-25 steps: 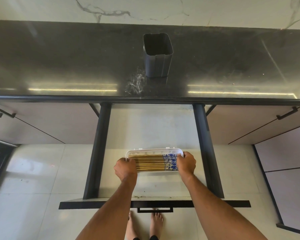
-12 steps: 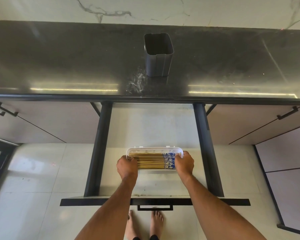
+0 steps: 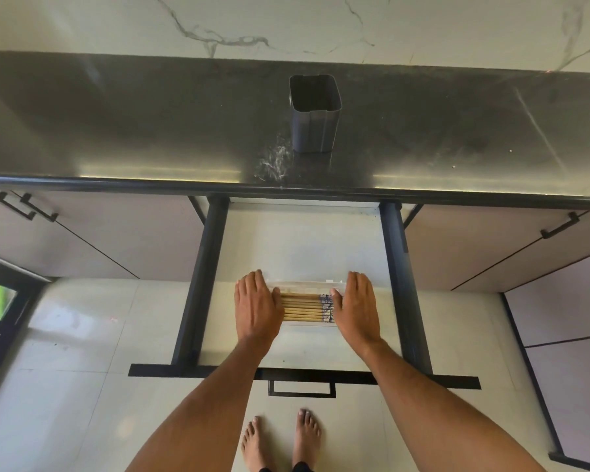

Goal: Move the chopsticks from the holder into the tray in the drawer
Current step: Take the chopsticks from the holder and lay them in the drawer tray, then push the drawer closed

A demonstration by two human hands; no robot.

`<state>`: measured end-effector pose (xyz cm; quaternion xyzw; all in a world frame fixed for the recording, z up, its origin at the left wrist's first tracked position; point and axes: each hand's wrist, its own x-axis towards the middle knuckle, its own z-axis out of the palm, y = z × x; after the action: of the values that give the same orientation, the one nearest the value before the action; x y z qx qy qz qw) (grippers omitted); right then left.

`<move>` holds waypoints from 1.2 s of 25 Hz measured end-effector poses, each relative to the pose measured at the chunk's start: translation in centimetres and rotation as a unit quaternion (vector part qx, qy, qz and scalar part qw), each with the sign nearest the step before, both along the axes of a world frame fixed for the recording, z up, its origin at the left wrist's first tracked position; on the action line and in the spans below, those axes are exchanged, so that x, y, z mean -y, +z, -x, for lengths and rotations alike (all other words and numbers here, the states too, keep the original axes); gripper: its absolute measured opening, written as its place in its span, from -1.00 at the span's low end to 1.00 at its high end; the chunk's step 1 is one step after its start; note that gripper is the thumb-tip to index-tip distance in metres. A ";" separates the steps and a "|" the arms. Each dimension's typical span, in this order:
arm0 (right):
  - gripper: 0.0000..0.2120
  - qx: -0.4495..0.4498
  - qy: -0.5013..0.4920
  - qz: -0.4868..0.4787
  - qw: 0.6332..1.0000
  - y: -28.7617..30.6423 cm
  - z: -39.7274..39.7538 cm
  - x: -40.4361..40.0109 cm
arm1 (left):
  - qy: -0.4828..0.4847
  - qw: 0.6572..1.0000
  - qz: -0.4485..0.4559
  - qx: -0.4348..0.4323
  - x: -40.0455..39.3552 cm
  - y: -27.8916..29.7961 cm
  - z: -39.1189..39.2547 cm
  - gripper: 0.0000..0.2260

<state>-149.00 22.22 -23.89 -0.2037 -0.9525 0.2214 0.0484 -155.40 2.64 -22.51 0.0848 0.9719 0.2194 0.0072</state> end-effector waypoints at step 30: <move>-0.59 -0.012 0.170 -0.161 0.972 0.1 -21.0 11.8 | -0.248 0.961 0.099 -0.072 9.2 -1.0 -21.2 -0.58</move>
<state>-127.98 10.38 -23.78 -0.0255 -0.9956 0.0721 0.0540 -134.19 -6.53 -23.52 0.3378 0.9351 0.1069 -0.0003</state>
